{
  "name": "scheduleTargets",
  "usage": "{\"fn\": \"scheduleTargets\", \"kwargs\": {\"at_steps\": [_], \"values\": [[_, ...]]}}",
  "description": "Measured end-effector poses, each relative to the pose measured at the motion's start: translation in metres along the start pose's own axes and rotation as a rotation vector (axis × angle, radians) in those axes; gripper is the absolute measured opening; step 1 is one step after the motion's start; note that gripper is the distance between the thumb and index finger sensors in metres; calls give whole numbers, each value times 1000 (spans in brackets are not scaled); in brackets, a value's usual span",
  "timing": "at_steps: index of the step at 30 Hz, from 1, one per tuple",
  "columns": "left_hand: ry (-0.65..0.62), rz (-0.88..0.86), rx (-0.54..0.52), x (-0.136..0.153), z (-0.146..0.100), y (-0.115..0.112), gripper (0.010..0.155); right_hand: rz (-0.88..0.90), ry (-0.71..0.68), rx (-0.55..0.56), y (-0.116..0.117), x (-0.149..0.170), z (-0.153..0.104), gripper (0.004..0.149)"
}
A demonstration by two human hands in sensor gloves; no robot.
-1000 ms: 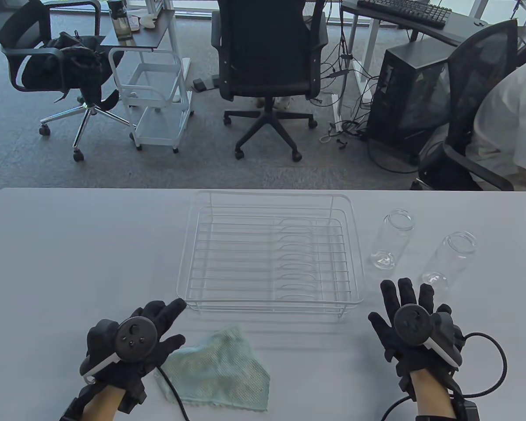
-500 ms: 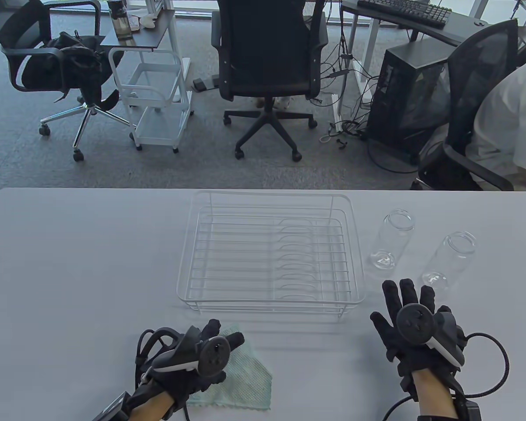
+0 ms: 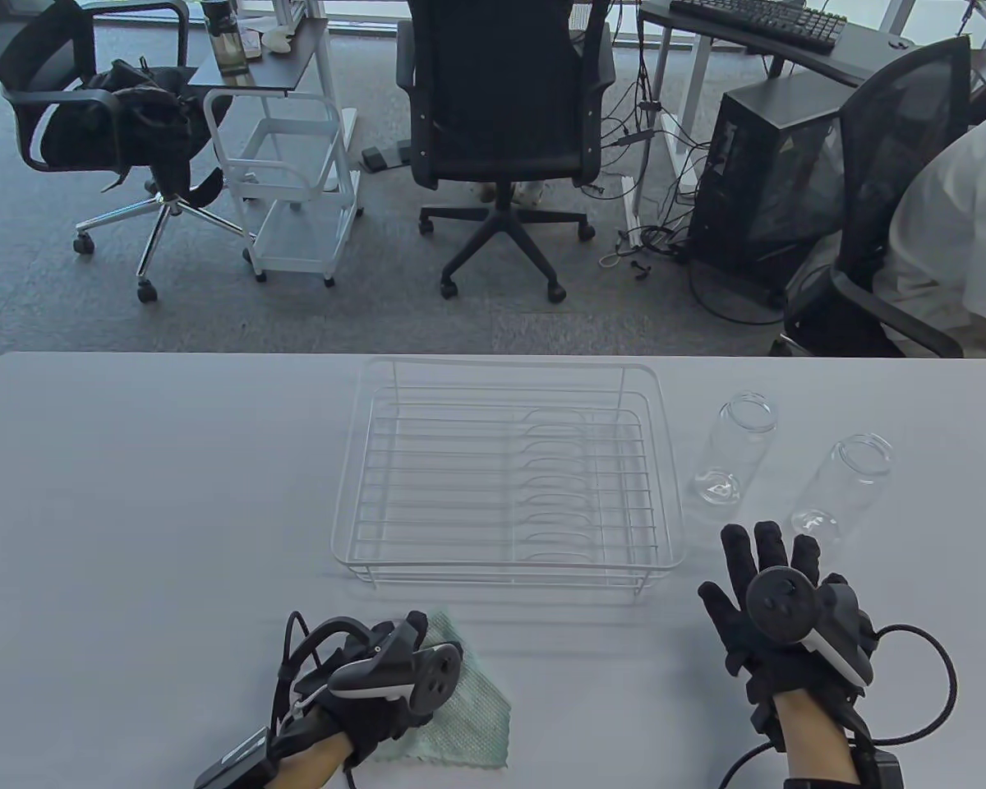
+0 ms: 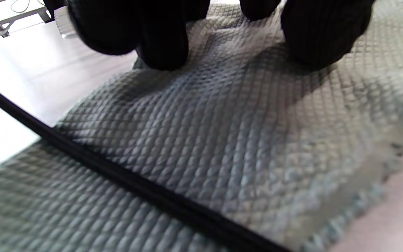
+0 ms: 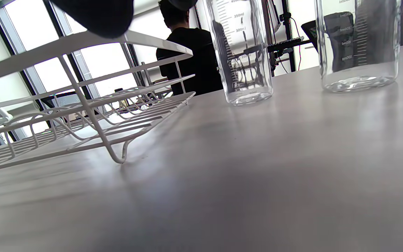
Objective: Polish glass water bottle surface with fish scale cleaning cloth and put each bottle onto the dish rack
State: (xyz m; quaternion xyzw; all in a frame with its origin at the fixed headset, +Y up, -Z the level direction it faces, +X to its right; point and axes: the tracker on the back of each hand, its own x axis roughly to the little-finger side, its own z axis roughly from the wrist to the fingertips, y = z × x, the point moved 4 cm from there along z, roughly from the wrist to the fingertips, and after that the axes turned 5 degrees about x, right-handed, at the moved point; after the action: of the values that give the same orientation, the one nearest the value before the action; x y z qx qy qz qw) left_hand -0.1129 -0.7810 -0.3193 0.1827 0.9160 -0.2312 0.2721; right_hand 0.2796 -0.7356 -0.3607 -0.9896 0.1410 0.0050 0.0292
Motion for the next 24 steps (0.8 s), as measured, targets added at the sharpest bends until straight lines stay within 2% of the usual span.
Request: {"fn": "scheduleTargets", "kwargs": {"at_steps": [4,6,15,21,24], "values": [[-5,-21,-15,0,1,0,75,3,1,1,0,1,0,76],[-1,-36,-58,-1,0,2,71,3,5,-6,0,1,0,75],[4,-55,-201,4,-3,7,43,2,3,0,-1,2,-1,76],[-1,-205,-399,26,-28,27,42,15,8,23,-5,4,-2,77],[-10,-269,-503,35,-46,37,41,-6,0,71,-12,5,-5,79]]}}
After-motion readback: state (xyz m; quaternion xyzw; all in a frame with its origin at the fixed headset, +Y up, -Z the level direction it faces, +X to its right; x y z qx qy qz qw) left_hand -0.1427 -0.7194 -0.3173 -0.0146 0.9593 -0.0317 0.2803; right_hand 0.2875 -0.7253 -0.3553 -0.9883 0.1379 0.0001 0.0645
